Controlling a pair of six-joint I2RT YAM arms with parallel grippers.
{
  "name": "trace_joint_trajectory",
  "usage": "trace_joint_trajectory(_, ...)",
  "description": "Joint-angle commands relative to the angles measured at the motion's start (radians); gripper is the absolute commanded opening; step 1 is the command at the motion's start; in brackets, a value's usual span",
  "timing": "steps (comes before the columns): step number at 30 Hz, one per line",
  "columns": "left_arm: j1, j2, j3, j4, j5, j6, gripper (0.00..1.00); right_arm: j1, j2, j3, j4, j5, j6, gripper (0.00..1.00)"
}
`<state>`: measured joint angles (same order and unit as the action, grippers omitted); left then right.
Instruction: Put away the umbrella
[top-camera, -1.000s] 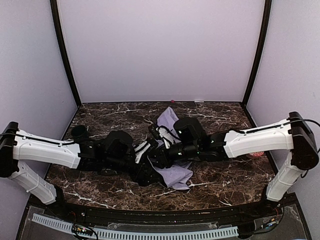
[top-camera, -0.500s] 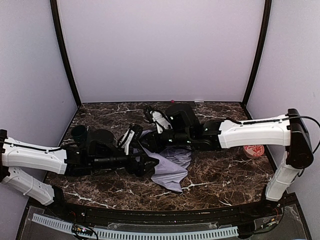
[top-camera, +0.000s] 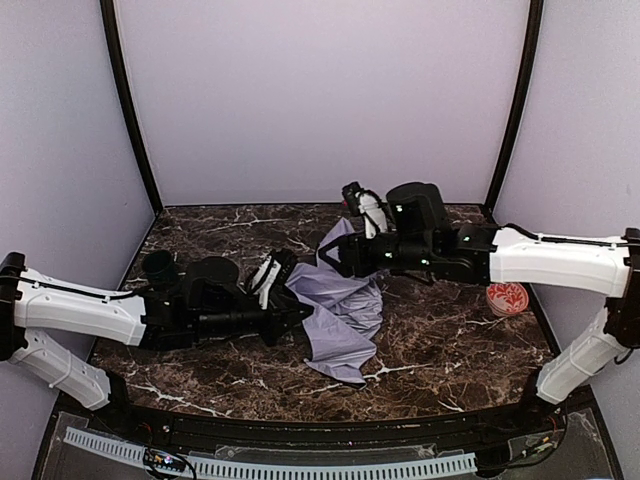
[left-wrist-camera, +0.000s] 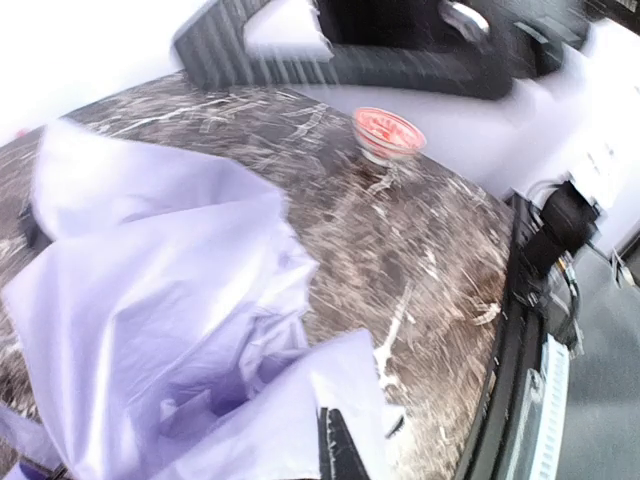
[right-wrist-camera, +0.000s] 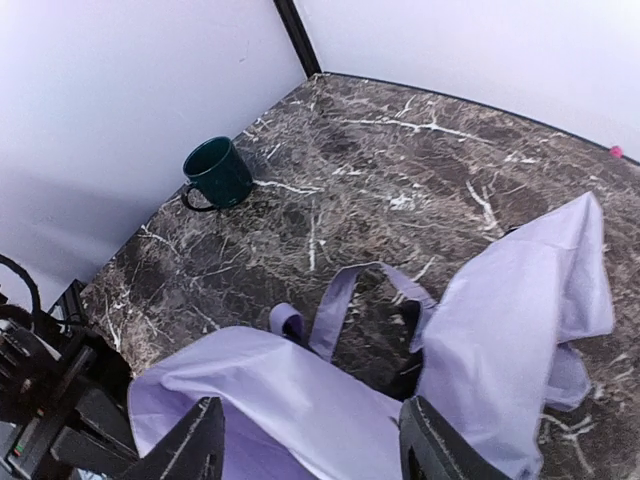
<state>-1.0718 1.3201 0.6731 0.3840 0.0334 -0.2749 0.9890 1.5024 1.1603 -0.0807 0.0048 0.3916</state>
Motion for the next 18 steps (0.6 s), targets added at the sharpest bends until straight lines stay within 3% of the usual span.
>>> trace_joint_trajectory(1,-0.006,-0.037,0.064,-0.03,0.168,0.148,0.0,-0.138,-0.088,-0.139,-0.008,-0.104,-0.013,0.64)
trace_joint_trajectory(4,-0.012,-0.021,0.103,-0.032,0.304,0.202,0.0,-0.21,-0.044,-0.156,-0.013,-0.192,-0.051,0.65)
trace_joint_trajectory(9,-0.014,0.007,0.229,-0.063,0.453,0.265,0.0,-0.22,0.152,-0.064,-0.042,-0.309,-0.174,0.64)
trace_joint_trajectory(14,-0.012,0.01,0.325,-0.071,0.447,0.362,0.0,-0.22,0.325,-0.027,-0.041,-0.45,-0.194,0.61)
trace_joint_trajectory(18,0.043,0.075,0.428,-0.136,0.436,0.398,0.0,-0.221,0.373,-0.026,-0.046,-0.483,-0.21,0.61)
